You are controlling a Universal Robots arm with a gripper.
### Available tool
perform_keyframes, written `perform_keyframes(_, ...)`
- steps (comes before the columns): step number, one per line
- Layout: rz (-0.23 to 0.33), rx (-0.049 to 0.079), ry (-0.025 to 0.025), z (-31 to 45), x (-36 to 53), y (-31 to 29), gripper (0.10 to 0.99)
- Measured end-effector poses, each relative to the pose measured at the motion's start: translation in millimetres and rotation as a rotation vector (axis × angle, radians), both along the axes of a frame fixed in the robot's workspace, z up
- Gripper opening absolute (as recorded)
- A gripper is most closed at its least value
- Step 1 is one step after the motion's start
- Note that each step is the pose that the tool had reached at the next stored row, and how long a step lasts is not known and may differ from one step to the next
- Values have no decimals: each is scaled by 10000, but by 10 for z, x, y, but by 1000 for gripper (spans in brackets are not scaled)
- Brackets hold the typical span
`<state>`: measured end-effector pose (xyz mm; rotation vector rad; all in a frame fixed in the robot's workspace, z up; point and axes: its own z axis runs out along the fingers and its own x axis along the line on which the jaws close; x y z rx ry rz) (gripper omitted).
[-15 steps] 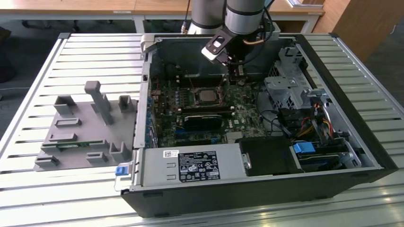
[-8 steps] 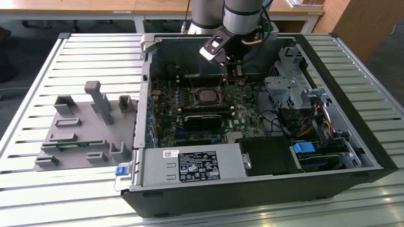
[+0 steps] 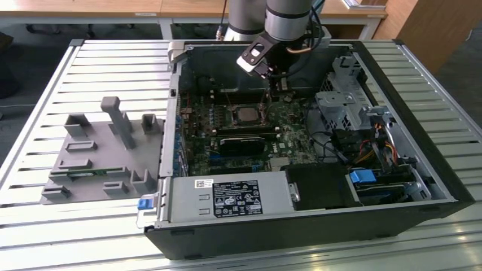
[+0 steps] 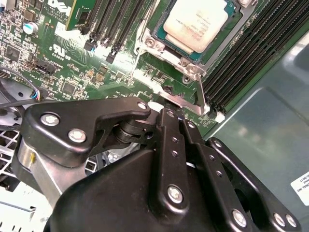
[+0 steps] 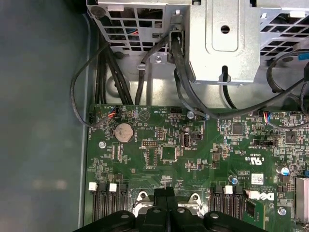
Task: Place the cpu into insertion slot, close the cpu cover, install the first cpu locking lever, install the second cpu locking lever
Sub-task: 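Close the cpu cover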
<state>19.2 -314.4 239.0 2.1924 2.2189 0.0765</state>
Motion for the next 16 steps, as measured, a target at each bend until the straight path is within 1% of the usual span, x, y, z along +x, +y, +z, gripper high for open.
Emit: perform_keyframes(16,0,0,0,-1,-48,0,106)
